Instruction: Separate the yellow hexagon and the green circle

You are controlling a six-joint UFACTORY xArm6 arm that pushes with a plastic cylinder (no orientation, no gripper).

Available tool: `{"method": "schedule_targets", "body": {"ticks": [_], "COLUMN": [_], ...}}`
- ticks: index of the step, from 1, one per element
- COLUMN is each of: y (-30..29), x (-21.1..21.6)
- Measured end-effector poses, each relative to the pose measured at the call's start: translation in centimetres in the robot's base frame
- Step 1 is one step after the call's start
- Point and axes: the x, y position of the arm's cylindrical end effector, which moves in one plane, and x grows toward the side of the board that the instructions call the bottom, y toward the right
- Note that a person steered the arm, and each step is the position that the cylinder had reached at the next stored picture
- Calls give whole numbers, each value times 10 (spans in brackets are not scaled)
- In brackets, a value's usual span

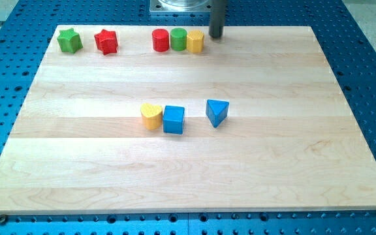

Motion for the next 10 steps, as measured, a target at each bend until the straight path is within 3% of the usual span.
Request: {"method": "schedule_targets", "body": {"ticks": [7, 8, 9, 10], "y": [-56, -28, 45, 40], "x": [12, 13, 32, 42]}}
